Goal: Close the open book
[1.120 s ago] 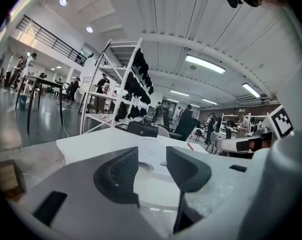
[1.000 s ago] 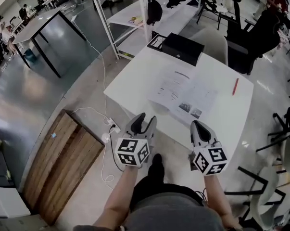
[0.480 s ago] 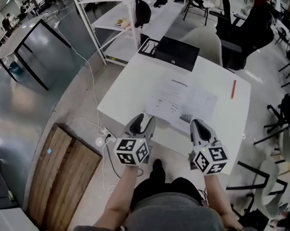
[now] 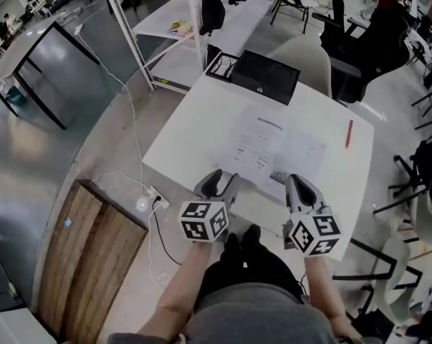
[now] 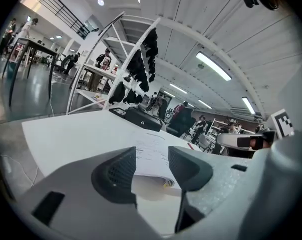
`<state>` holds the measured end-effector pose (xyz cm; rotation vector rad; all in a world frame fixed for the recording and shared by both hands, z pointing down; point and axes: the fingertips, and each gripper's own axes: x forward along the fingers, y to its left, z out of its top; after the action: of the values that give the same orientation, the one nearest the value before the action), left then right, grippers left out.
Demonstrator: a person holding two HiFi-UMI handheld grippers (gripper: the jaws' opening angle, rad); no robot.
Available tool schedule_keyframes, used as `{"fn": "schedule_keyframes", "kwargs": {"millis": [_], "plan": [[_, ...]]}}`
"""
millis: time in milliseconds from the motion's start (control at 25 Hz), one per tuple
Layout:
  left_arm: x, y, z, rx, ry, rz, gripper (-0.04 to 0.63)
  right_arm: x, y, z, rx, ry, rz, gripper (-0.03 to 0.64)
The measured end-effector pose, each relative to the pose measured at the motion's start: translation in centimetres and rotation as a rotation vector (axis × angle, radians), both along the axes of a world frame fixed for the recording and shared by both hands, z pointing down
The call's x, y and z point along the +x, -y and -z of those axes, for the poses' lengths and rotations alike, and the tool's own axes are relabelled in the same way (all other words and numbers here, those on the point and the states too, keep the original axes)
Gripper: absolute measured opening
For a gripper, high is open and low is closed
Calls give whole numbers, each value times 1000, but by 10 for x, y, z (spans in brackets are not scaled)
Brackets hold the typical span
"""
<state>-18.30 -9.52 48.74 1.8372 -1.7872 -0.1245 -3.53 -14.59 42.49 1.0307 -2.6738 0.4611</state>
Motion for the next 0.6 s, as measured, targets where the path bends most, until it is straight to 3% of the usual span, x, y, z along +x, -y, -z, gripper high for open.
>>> {"fn": "schedule_keyframes", "kwargs": {"millis": [600], "plan": [[-1,-4,-36,-132,-111,77,198,-25,14,-10,-29,-22,98,3]]}}
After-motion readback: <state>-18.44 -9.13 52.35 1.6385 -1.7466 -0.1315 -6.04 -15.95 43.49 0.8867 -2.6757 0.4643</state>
